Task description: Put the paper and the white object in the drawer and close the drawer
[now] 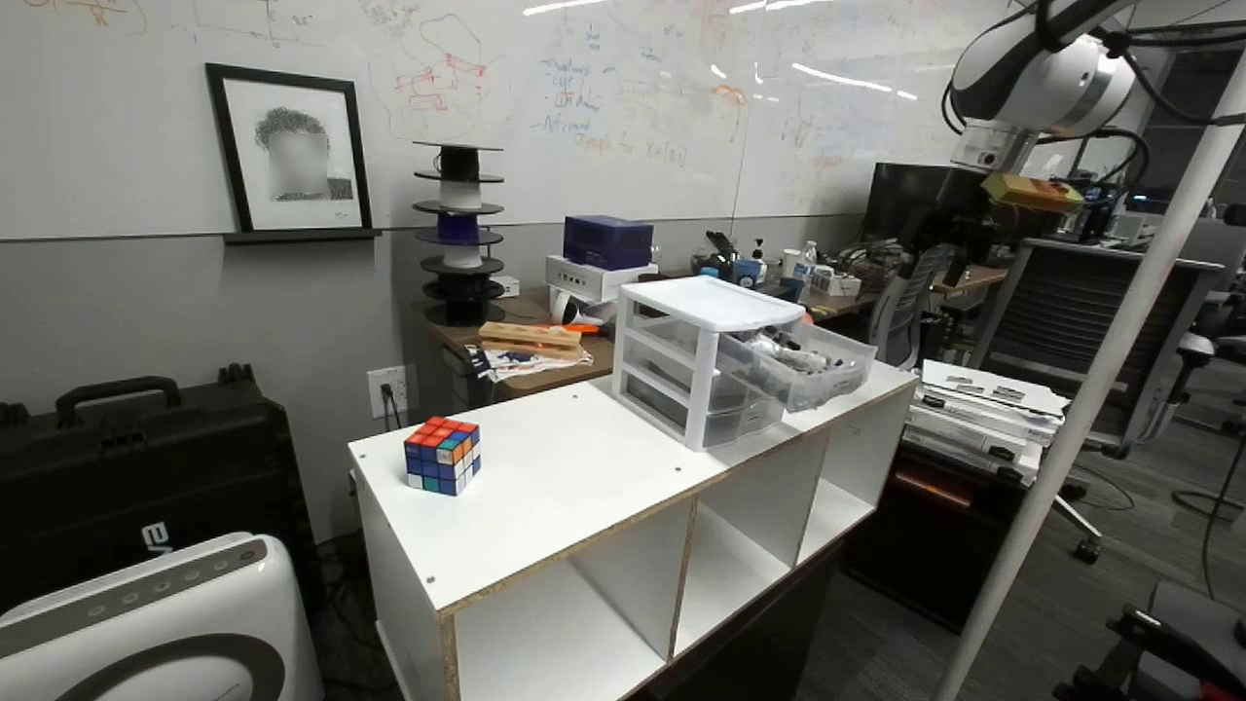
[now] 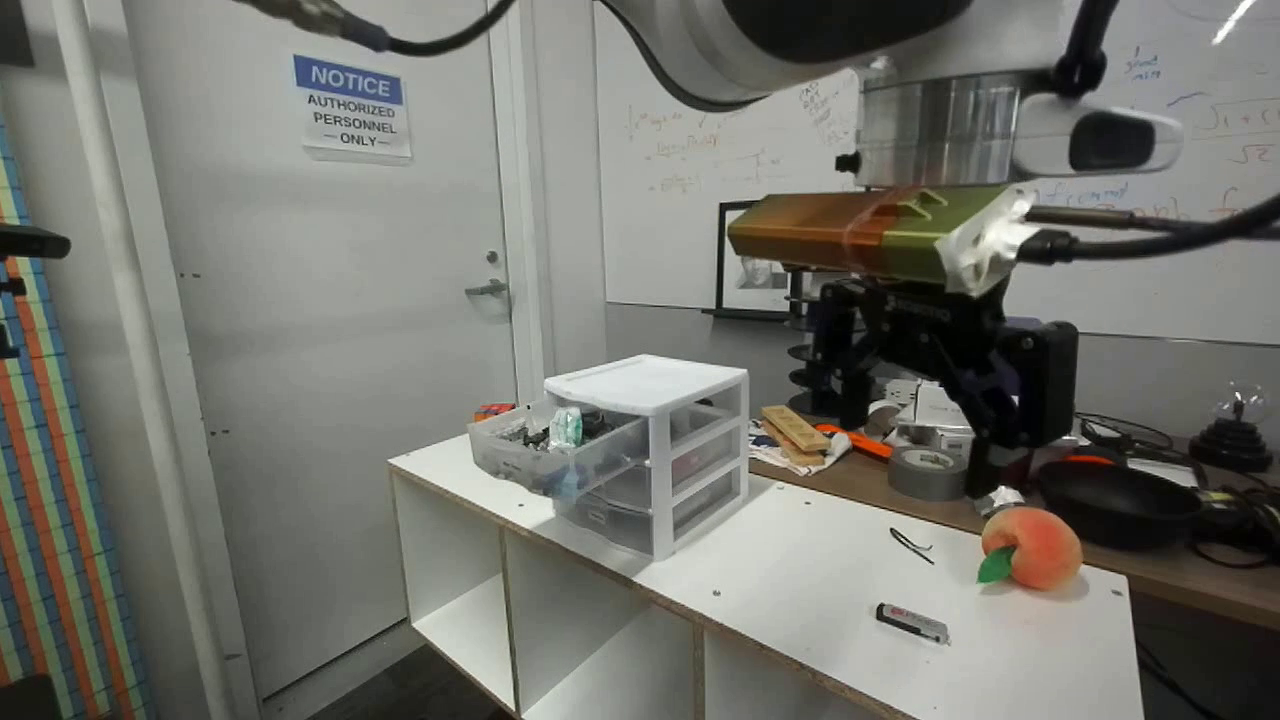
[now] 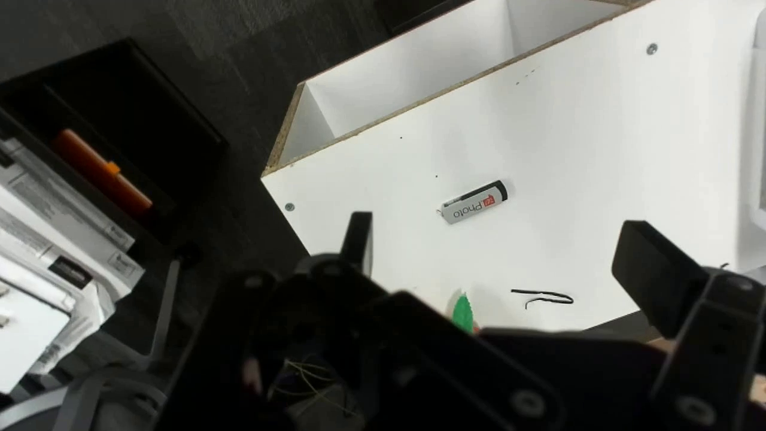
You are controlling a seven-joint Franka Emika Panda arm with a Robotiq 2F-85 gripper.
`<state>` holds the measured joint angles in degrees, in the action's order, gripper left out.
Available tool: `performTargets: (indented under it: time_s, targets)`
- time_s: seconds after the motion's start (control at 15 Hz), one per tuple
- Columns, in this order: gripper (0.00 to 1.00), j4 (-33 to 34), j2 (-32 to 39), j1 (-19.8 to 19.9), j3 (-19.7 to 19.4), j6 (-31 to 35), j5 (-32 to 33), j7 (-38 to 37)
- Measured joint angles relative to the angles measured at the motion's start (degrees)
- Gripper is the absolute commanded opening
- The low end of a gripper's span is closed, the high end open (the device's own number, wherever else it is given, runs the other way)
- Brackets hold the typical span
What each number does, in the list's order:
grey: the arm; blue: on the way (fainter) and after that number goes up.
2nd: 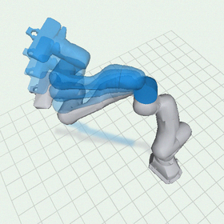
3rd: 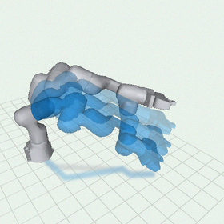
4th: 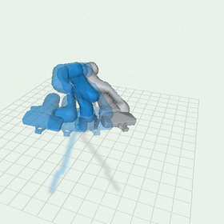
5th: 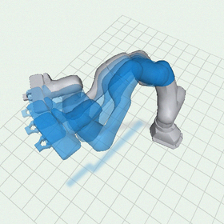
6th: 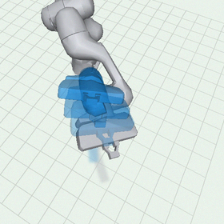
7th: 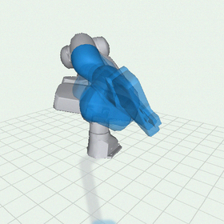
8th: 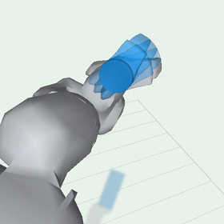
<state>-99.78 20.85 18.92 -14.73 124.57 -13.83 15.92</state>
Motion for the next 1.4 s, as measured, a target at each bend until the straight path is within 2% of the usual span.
performTargets:
  time_s: [0.33, 0.73, 1.13, 1.4]
  targets:
    - [1.00, 13.9, 11.6, 0.9, 2.3, -7.2, -3.7, -16.1]
    - [1.00, 28.9, 24.3, 1.0, 3.4, -10.6, -5.9, -37.1]
    - [1.00, 39.0, 33.9, 1.2, 3.4, -15.1, -5.9, -57.6]
    - [1.00, 43.9, 37.6, 1.4, 3.4, -19.4, -5.5, -67.1]
